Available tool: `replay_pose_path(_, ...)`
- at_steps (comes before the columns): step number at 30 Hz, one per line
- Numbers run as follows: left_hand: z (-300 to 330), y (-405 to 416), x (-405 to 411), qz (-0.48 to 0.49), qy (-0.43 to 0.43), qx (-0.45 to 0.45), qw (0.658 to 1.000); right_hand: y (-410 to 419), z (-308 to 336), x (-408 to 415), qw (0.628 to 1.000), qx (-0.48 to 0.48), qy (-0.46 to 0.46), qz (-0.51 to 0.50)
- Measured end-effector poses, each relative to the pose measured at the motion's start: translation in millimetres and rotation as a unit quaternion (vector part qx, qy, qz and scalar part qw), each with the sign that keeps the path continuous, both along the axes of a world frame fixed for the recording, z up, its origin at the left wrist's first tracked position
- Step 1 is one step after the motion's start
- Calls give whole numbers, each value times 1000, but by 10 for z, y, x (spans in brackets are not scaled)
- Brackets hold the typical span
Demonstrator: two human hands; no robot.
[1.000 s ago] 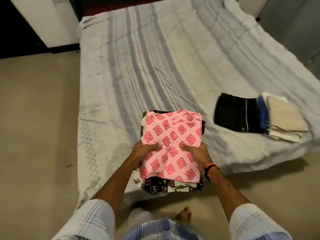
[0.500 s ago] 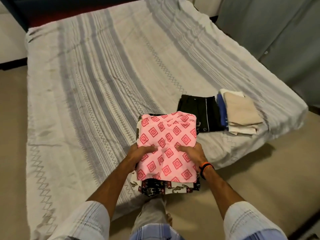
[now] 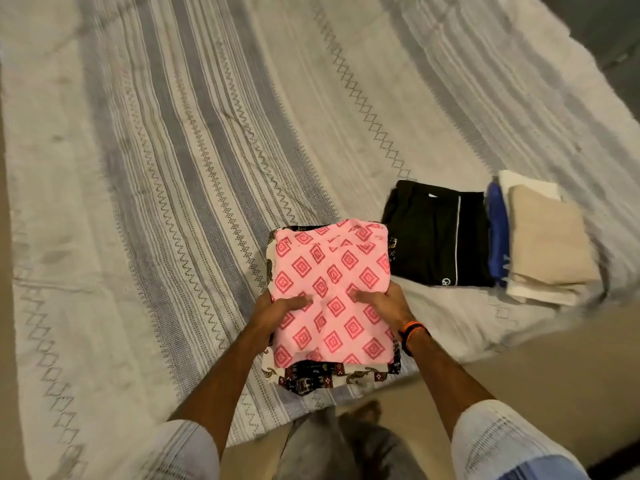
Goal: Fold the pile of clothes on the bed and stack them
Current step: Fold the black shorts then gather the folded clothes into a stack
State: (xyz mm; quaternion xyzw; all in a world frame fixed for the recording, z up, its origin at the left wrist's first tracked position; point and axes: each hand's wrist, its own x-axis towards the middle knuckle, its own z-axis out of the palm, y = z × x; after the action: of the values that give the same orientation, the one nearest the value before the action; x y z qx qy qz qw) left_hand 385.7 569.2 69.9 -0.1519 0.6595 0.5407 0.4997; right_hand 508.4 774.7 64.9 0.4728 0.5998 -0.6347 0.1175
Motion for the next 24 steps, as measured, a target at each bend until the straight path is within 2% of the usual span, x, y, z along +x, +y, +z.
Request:
replay_pose_path(8,-616,149,-365,25,2,-24,999,221,-672,-438,999,-33,-19,23)
replay_pose_path(15,-1017,135,-365,-10,50,-109,993,178,-1033,-400,995,44,-86,21)
replay_pose_path(20,-999,97,-340,-44,70,-122,989,171,-848,-336,990,65,-117,50)
replay_pose_path(24,-993,-2,-361,-89,60,-176,979,235,-594,-234,988,76,-115,62)
